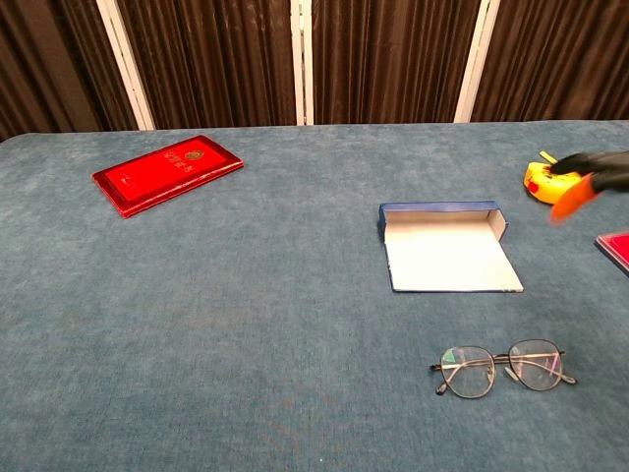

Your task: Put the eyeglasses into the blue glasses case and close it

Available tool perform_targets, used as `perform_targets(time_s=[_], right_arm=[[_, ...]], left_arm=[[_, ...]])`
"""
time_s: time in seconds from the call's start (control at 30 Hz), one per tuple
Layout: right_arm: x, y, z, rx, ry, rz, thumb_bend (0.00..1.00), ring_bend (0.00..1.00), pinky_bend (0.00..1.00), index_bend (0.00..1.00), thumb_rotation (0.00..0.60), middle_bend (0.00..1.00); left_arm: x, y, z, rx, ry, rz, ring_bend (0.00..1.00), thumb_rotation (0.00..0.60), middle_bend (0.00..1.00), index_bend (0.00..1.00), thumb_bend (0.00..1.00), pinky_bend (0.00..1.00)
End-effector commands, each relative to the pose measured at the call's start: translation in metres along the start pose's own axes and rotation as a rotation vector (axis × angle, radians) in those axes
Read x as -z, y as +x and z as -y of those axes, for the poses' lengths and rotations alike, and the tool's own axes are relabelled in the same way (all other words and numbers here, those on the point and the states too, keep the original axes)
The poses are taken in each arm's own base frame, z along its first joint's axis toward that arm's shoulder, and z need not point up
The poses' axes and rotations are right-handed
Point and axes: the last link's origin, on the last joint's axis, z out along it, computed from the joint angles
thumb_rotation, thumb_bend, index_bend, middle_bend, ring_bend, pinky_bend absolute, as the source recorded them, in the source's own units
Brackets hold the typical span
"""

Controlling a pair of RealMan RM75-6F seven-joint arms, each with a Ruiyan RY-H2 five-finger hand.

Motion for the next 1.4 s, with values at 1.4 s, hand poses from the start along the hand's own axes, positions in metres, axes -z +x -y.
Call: perform_targets(time_s=[1.4], right_arm=[[-0.07,-0.075,0.041,0.15,0.033,0.164,0.28,0.0,0.0,0.49,0.6,0.0]], left_arm=[[-0.01,-0.009,0.003,-0.027,0.026,0.032,0.0,0.6,0.0,0.0,0.0,0.0]])
